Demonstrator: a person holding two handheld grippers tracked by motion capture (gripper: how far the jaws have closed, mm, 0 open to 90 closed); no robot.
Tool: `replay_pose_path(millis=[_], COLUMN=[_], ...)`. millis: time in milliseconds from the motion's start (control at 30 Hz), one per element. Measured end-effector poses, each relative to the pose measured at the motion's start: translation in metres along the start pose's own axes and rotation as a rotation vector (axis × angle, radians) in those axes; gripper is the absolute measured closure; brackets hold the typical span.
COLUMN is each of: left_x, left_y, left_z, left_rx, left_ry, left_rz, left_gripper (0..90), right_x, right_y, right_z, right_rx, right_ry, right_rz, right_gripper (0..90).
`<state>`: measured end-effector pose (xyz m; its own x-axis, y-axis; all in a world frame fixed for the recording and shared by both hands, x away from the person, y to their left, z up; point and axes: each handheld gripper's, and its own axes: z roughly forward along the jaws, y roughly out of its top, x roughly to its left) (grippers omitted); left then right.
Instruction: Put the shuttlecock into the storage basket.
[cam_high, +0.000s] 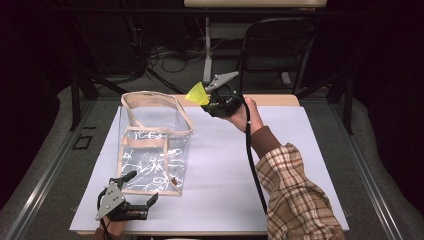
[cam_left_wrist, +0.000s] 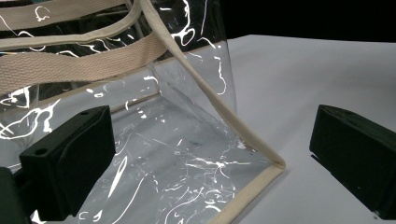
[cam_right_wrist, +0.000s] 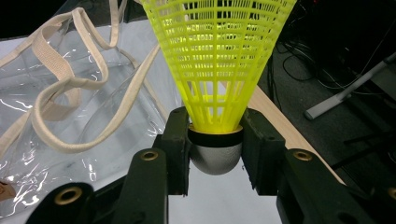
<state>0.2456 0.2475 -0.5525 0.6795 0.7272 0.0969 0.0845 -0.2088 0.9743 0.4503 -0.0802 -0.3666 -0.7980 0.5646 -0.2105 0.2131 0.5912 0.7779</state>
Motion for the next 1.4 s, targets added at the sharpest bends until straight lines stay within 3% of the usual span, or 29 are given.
replay_pose_path(millis=[1400], left_x=[0.0], left_y=[0.0], left_z=[0.0], left_rx=[0.002], left_ry=[0.002], left_rz=[0.001], left_gripper=[0.0], right_x=[0.032], right_y=[0.047], right_z=[0.014], right_rx=[-0.031], right_ry=[0.071], right_rz=[-0.069], right_gripper=[64.6])
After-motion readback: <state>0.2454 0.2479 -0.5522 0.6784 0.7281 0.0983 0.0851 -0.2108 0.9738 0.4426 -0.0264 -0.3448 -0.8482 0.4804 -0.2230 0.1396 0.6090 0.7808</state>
